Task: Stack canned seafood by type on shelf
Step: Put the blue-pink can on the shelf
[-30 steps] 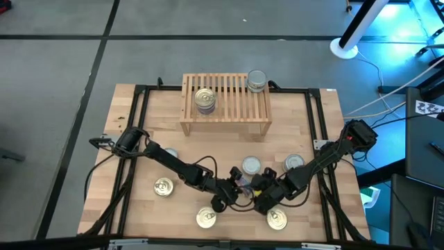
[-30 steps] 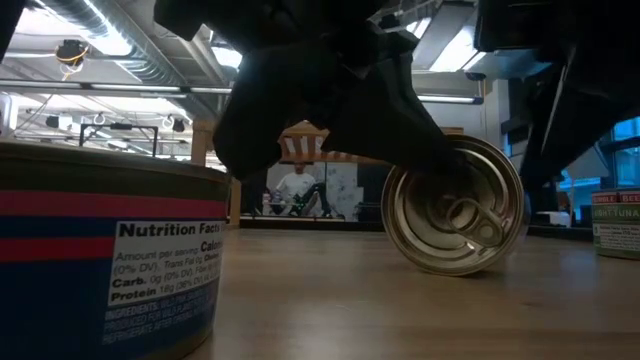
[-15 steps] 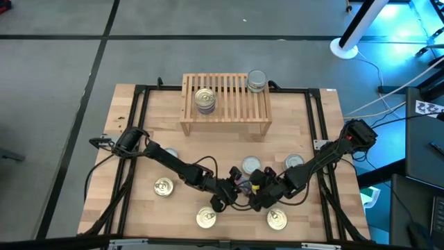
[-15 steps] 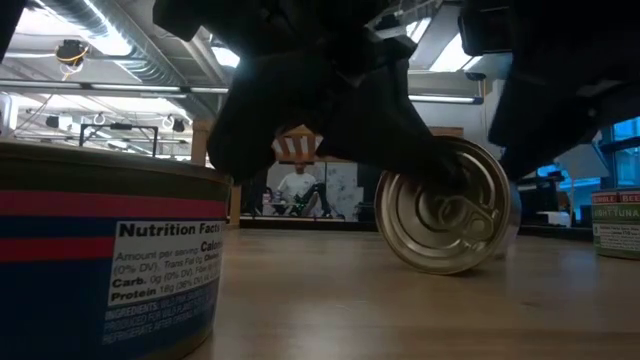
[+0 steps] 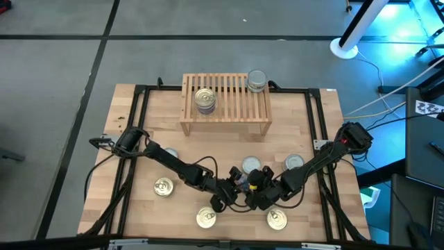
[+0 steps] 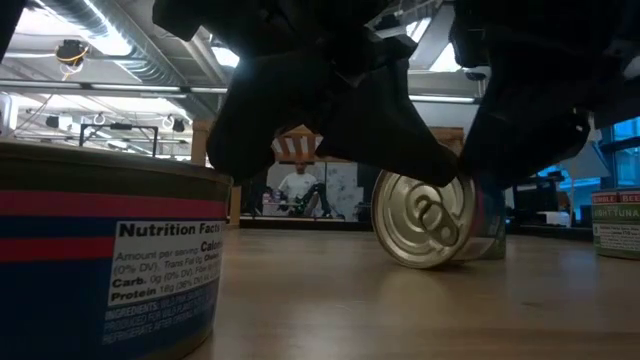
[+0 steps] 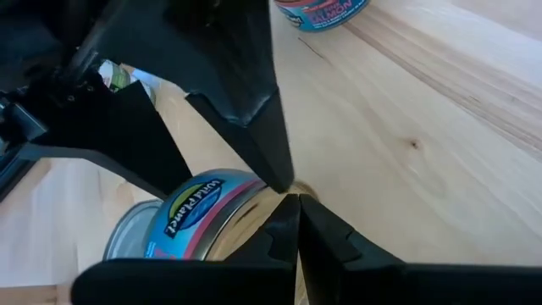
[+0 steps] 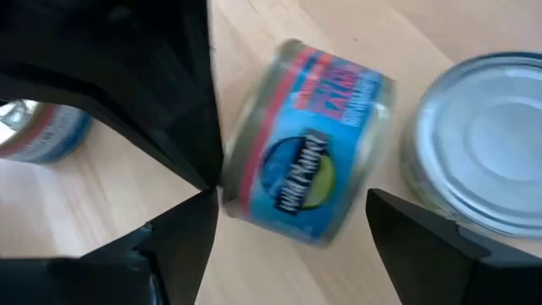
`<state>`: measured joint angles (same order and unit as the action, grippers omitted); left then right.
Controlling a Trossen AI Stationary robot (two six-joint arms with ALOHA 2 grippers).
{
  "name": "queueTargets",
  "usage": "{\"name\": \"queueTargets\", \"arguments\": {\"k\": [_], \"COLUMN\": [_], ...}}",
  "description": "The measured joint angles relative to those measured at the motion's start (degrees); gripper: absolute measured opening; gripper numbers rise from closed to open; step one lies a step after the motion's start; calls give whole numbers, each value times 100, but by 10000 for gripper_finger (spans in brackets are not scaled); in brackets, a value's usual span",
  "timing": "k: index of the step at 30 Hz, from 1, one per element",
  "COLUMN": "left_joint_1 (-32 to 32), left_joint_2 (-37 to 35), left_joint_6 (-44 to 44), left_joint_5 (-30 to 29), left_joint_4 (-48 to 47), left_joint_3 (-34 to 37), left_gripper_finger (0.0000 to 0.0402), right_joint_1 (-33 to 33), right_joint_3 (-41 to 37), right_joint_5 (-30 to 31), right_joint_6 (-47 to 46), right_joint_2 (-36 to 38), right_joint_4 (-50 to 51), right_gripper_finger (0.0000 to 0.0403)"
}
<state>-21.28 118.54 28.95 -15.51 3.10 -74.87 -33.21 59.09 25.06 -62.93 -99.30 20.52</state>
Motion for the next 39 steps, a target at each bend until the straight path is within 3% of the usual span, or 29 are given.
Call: {"name": "queueTargets", "arguments": {"k": [9,21,39], "left_joint_1": [16,195,181], "left_joint_2": [0,0,0], "left_joint_6": [11,129,429], "left_joint_5": [0,-4,-24], "left_joint_4": [-64,-103,-95], "left_joint_3": [0,0,0], "left_gripper_finger": [4,4,4], "right_joint_1": [-2,-2,35], "right_joint_3": [0,0,0], "right_joint_5": [65,639,689], "right_joint_6": [17,23,340], "right_joint_2": [-31,-31,-31], "right_joint_4": [-104,-92,56], "right_gripper_finger": [302,302,301]}}
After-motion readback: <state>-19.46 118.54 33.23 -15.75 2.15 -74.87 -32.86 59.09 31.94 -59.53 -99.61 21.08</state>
